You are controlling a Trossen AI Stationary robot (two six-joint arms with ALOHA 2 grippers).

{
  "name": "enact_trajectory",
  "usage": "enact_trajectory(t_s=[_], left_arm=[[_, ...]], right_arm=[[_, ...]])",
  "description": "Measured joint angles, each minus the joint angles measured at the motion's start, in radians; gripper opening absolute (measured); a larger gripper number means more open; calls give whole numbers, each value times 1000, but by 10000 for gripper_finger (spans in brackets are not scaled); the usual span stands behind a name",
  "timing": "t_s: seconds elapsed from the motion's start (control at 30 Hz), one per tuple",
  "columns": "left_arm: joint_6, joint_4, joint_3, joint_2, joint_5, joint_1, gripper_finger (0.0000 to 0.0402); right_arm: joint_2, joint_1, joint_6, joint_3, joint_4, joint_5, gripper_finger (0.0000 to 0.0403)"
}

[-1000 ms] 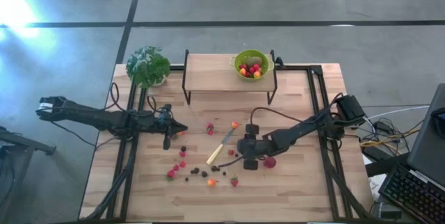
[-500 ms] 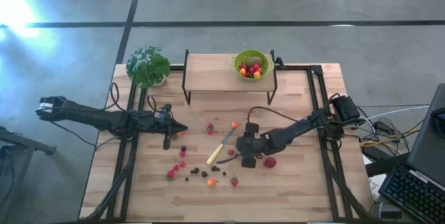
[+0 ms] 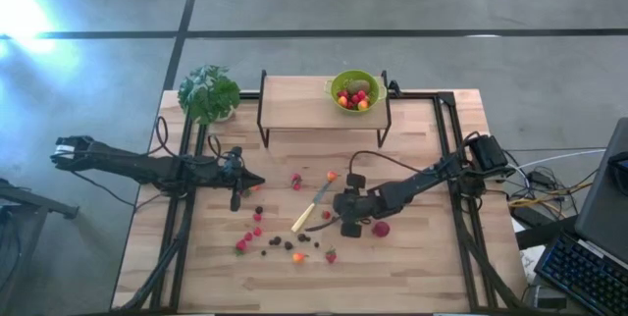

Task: Pick & Place Fruit
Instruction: Put the black cherry into the green strainer bowl

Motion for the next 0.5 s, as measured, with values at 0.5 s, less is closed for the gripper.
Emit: enact_trajectory(t_s=[0.5], left_arm=[[0, 2, 0, 0, 0, 0, 20]], right_arm=[[0, 0, -2, -1, -2, 2, 117]])
